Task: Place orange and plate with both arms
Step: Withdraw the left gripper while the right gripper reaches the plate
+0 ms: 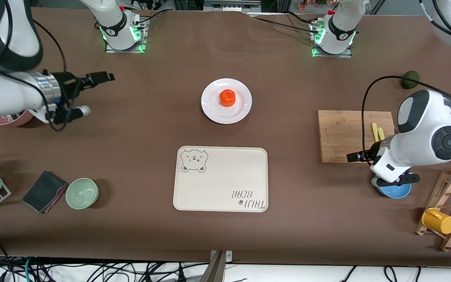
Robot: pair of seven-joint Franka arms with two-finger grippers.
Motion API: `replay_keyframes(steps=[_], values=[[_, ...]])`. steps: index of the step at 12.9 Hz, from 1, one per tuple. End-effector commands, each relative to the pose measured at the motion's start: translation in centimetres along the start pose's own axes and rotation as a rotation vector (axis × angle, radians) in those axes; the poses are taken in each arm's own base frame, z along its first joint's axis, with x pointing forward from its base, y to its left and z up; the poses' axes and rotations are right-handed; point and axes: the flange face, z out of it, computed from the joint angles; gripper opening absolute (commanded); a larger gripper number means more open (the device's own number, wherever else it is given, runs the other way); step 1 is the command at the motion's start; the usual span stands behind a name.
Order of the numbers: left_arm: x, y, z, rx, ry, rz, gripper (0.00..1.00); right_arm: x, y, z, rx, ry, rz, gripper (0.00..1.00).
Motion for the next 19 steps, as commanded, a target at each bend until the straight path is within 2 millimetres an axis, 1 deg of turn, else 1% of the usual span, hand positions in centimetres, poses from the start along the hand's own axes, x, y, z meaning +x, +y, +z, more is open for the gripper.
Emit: replay_keyframes(steps=[1,2,3,4,5,6,7,8,9,10,11,12,13,14,15,16,18,19], values=[[-1.1,-2.0,-2.3,0.035,-0.009,-0.013,1.0,2.7,1.5,7.1,0.21,0.025,-0.062,1.0],[-1.2,-2.2,-3.2,0.032,-0.014,-0.017,1.0,3.5,2.2,10.1,0.246,0.049,-0.106,1.0],[-1.3,-2.4,-3.7,0.023,-0.031,-0.018,1.0,4.1,2.3,12.8,0.259,0.084,-0.149,1.0],[-1.4,-2.5,-4.4,0.013,-0.034,0.015,1.0,4.6,2.0,15.3,0.289,0.108,-0.147,1.0],[-1.7,-2.8,-5.4,0.012,-0.037,0.064,1.0,5.1,1.5,17.2,0.319,0.141,-0.137,1.0],[-1.7,-3.6,-5.7,-0.011,-0.043,0.073,1.0,5.6,0.2,19.1,0.299,0.17,-0.184,1.0],[-2.1,-4.0,-6.5,-0.031,-0.037,0.063,1.0,5.9,0.3,20.7,0.281,0.202,-0.196,1.0],[-3.0,-4.1,-7.9,-0.029,-0.016,0.084,1.0,6.2,0.4,22.0,0.305,0.215,-0.211,1.0],[-3.6,-5.1,-8.9,-0.033,-0.007,0.103,1.0,6.5,0.7,23.6,0.352,0.225,-0.251,1.0],[-4.5,-4.9,-9.6,-0.056,-0.008,0.118,1.0,7.2,1.0,24.9,0.415,0.254,-0.298,1.0],[-5.2,-5.6,-10.0,-0.064,-0.009,0.118,1.0,7.5,1.3,26.7,0.464,0.266,-0.323,1.0],[-6.3,-5.8,-10.8,-0.079,-0.002,0.142,1.0,8.0,2.0,28.2,0.475,0.287,-0.349,1.0],[-7.3,-5.9,-11.4,-0.087,0.004,0.147,1.0,8.3,1.9,29.9,0.475,0.304,-0.36,1.0],[-8.5,-5.6,-12.7,-0.082,0.023,0.141,1.0,8.6,2.0,31.4,0.472,0.338,-0.332,1.0],[-9.7,-5.3,-14.1,-0.075,0.044,0.146,1.0,8.8,1.1,32.4,0.458,0.368,-0.324,1.0],[-10.5,-4.9,-15.3,-0.071,0.062,0.163,1.0,9.1,0.7,33.4,0.459,0.388,-0.291,1.0],[-11.8,-4.5,-17.0,-0.067,0.066,0.213,1.0,8.8,-2.2,35.9,0.488,0.435,-0.225,1.0],[-12.2,-4.8,-17.5,-0.067,0.069,0.22,1.0,8.7,-3.1,36.8,0.461,0.463,-0.226,1.0]])
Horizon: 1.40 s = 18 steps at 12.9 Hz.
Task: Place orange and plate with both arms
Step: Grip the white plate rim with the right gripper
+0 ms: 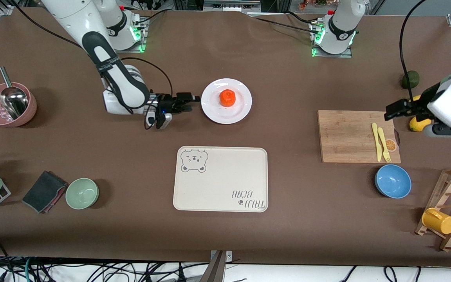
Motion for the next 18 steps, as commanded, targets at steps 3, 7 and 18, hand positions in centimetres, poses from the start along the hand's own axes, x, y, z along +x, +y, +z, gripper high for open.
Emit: replay_keyframes(steps=[3,7,18], values=[[-1.9,-1.4,-3.3,-0.02,0.012,0.025,1.0,-1.3,-0.3,2.7,-0.048,0.035,-0.022,1.0],[-2.0,-1.6,-4.6,-0.006,0.007,0.026,1.0,-2.3,0.9,4.8,-0.027,0.038,-0.036,0.66],[-1.7,-2.5,-4.0,0.02,-0.007,0.069,1.0,0.0,1.4,4.7,-0.014,0.046,-0.054,0.0]])
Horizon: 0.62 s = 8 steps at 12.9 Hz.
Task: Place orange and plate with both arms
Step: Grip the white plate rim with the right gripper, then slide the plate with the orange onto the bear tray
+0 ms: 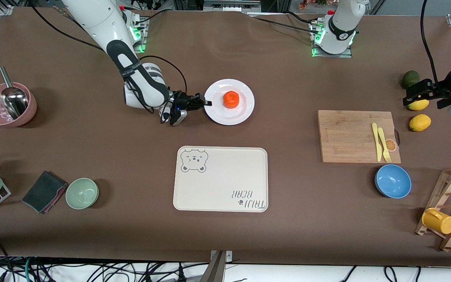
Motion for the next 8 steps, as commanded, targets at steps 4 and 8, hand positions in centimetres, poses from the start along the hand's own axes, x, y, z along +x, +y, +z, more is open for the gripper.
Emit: replay_keyframes(steps=[4,8], values=[[-0.1,-0.2,-0.6,0.018,-0.002,0.021,1.0,4.3,-1.9,-1.7,0.036,0.064,-0.046,0.0],[-0.1,-0.3,-0.6,0.018,-0.004,0.019,1.0,6.5,0.5,-6.0,0.043,0.056,-0.071,0.0]])
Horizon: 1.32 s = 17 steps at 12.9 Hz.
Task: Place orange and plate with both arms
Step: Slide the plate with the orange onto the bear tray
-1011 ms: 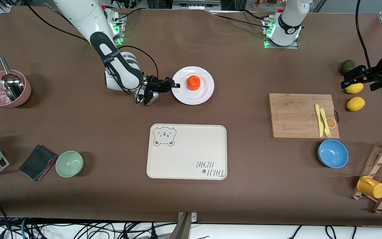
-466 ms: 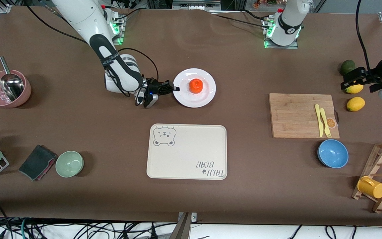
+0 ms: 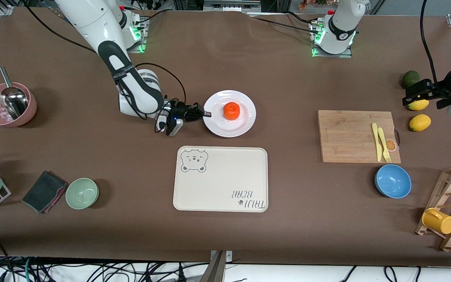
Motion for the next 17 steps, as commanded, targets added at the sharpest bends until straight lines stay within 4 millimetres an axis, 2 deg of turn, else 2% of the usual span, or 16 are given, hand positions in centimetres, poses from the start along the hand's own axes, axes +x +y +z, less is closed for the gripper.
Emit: replay_keyframes(steps=[1,4,6,7,9,11,13,14,15,16,17], values=[[-0.1,-0.3,-0.5,0.018,-0.004,0.018,1.0,1.4,2.2,-3.6,0.045,-0.023,0.001,0.0],[-0.1,-0.2,-0.5,0.018,-0.004,0.018,1.0,1.4,2.3,-4.8,0.076,-0.028,0.002,0.0],[-0.1,-0.1,-0.5,0.017,-0.004,0.02,1.0,1.3,2.2,-4.6,0.087,-0.03,0.003,0.0],[-0.1,-0.2,-0.6,0.017,-0.002,0.02,1.0,1.7,2.0,-4.9,0.1,0.003,0.028,0.0],[-0.1,-0.3,-0.6,0.017,-0.002,0.018,1.0,3.2,0.9,-6.8,0.124,0.113,0.074,0.0],[-0.1,-0.2,-0.6,0.017,-0.002,0.02,1.0,5.7,0.0,-8.3,0.139,0.224,0.118,0.0],[-0.1,-0.2,-0.7,0.017,-0.001,0.02,1.0,10.7,0.4,-9.0,0.095,0.329,0.19,0.0],[-0.1,-0.1,-0.7,0.017,-0.001,0.022,1.0,13.0,0.1,-8.7,0.064,0.37,0.223,0.0],[-0.1,0.0,-0.7,0.017,-0.001,0.023,1.0,14.6,0.0,-7.6,0.051,0.389,0.241,0.0],[-0.1,0.0,-0.7,0.017,-0.001,0.023,1.0,15.4,0.5,-6.1,0.044,0.395,0.256,0.0],[-0.1,-0.1,-0.7,0.017,-0.001,0.022,1.0,16.7,0.9,-5.5,0.041,0.413,0.256,0.0]])
